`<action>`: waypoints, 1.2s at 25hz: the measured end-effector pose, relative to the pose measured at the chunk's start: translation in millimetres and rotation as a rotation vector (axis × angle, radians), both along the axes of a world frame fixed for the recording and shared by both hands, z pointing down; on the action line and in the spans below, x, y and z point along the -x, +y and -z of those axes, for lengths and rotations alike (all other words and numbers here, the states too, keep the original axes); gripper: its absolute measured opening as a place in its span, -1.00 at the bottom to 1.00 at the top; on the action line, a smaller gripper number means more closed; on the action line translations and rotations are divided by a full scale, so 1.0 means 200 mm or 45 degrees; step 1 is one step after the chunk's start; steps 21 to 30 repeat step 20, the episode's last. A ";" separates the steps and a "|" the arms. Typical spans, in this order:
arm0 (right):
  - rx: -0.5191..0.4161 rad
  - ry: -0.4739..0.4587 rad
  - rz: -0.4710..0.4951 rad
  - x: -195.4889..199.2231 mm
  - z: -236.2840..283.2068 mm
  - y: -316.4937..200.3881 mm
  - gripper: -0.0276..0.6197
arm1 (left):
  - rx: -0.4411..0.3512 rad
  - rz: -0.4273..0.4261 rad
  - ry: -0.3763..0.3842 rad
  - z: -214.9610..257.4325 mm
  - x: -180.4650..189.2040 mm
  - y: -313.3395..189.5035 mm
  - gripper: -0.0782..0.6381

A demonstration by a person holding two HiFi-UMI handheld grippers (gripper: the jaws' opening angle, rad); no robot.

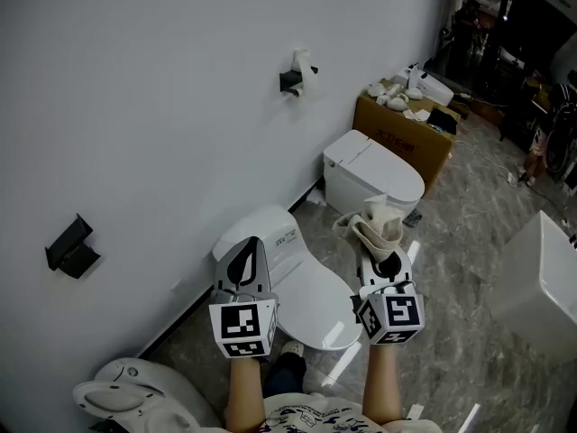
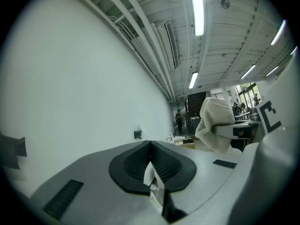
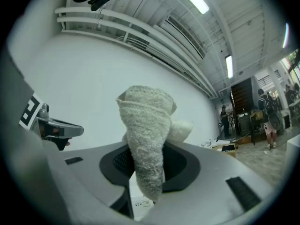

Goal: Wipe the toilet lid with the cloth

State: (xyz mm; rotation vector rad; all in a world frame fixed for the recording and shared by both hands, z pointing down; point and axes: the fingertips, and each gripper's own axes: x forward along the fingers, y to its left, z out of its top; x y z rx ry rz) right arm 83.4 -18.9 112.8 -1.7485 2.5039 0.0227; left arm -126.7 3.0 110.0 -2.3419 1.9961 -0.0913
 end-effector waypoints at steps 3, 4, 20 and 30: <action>-0.003 0.004 0.003 0.01 0.01 0.00 -0.57 | 0.000 -0.003 0.002 0.01 0.00 0.01 -0.77; -0.002 0.007 0.003 0.01 0.01 0.00 -0.57 | 0.000 -0.005 0.003 0.01 0.00 0.01 -0.77; -0.011 0.025 0.007 0.06 0.01 0.02 -0.57 | -0.010 0.001 0.005 0.01 0.06 0.02 -0.77; -0.011 0.025 0.007 0.06 0.01 0.02 -0.57 | -0.010 0.001 0.005 0.01 0.06 0.02 -0.77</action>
